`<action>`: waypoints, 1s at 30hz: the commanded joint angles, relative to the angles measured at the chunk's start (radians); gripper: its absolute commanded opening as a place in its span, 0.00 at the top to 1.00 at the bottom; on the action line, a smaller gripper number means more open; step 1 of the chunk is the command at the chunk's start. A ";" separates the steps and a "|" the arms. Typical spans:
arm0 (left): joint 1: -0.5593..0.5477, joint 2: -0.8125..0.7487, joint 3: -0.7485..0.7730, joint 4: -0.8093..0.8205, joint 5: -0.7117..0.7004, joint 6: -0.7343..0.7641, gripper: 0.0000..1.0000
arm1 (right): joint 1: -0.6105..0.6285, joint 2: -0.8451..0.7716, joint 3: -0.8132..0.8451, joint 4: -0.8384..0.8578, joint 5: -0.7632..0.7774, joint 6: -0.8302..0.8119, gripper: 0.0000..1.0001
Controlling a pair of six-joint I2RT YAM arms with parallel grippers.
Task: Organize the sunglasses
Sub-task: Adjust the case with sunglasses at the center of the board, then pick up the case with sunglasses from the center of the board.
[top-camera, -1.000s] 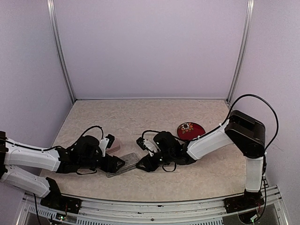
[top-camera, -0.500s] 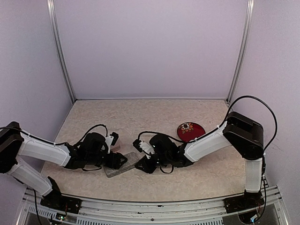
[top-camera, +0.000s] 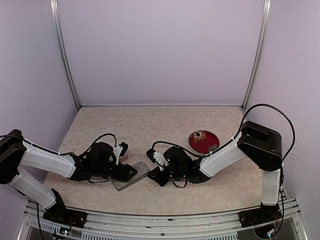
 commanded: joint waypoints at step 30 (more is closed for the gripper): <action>-0.199 0.122 0.180 -0.282 -0.281 -0.011 0.22 | -0.032 -0.170 -0.144 -0.092 -0.017 0.061 0.55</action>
